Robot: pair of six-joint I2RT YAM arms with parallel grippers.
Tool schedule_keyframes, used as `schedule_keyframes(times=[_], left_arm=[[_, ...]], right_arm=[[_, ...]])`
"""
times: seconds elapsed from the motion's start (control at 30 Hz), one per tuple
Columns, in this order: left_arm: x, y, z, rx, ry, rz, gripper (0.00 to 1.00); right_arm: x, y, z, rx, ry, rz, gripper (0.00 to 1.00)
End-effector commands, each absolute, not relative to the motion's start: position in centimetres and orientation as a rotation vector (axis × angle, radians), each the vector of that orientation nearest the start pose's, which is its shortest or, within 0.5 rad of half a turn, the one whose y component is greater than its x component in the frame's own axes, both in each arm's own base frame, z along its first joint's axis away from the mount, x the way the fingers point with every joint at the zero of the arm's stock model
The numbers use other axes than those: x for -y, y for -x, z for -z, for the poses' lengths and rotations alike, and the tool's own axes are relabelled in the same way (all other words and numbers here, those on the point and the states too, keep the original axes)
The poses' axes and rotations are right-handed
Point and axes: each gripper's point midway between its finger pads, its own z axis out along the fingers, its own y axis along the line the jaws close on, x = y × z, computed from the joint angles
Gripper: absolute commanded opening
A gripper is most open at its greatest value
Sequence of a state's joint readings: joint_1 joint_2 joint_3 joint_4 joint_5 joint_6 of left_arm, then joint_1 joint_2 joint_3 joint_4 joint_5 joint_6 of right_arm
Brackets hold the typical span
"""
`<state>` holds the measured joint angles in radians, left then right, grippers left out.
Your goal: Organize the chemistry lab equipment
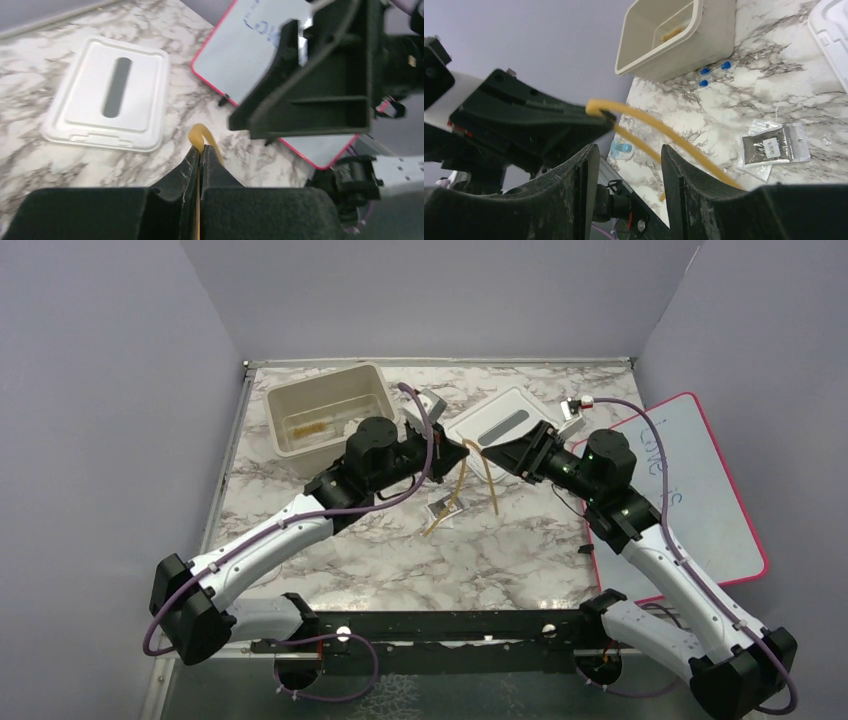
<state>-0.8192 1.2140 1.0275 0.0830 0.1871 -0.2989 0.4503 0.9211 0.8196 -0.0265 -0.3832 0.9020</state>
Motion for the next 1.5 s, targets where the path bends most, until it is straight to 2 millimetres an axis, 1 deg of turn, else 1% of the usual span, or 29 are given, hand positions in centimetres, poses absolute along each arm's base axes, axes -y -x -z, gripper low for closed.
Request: schedule_keyframes(times=[0.0,0.17,0.27,0.37,0.6,0.77,0.87,0.97,1.03,1.1,1.23,1.3,1.33,1.37,1.47], left_arm=[[29.3,-30.5,-32.0,-1.746,-0.458,0.757,0.00],[24.2,-35.3,-34.0,-1.770,-0.307,0.603,0.00],[21.1,-37.8,-35.2,-1.769,-0.243,0.477,0.00],[18.1,-39.6,-35.9,-1.775,-0.191,0.358,0.00],[11.7,-42.7,-35.3,-1.813,-0.128,0.144,0.00],[8.3,-44.6,-33.8,-1.860,-0.185,0.043,0.00],[6.0,-45.8,-32.5,-1.904,-0.187,0.002,0.00],[4.4,-46.8,-31.5,-1.937,-0.186,-0.015,0.00],[3.1,-47.4,-31.3,-1.945,-0.172,-0.037,0.00],[2.0,-48.1,-31.3,-1.945,-0.157,-0.062,0.00],[0.7,-49.5,-31.7,-1.935,-0.165,-0.108,0.00],[0.3,-50.4,-32.3,-1.920,-0.177,-0.128,0.00],[0.3,-51.0,-32.8,-1.907,-0.186,-0.127,0.00],[0.3,-51.6,-33.8,-1.883,-0.199,-0.125,0.00],[0.5,-52.7,-34.1,-1.873,-0.219,-0.126,0.00]], right_arm=[[-21.0,-26.0,-31.8,-1.809,-0.151,-1.178,0.53],[-20.2,-26.1,-30.7,-1.832,-0.177,-1.120,0.53],[-19.9,-26.1,-30.0,-1.848,-0.186,-1.094,0.52],[-19.7,-26.2,-29.5,-1.863,-0.193,-1.076,0.52],[-19.6,-26.1,-28.8,-1.883,-0.198,-1.066,0.52],[-19.6,-26.2,-28.2,-1.897,-0.203,-1.056,0.52],[-19.6,-26.2,-28.0,-1.904,-0.209,-1.054,0.52],[-19.5,-26.3,-27.7,-1.912,-0.213,-1.047,0.52],[-19.6,-26.3,-27.7,-1.914,-0.214,-1.047,0.52],[-19.6,-26.4,-27.5,-1.919,-0.218,-1.043,0.52],[-19.7,-26.6,-27.2,-1.930,-0.228,-1.045,0.52],[-19.8,-26.7,-27.1,-1.937,-0.234,-1.051,0.51],[-19.9,-26.7,-27.1,-1.938,-0.234,-1.054,0.51],[-19.9,-26.7,-27.0,-1.940,-0.233,-1.058,0.51],[-20.0,-26.6,-26.9,-1.949,-0.236,-1.061,0.51]])
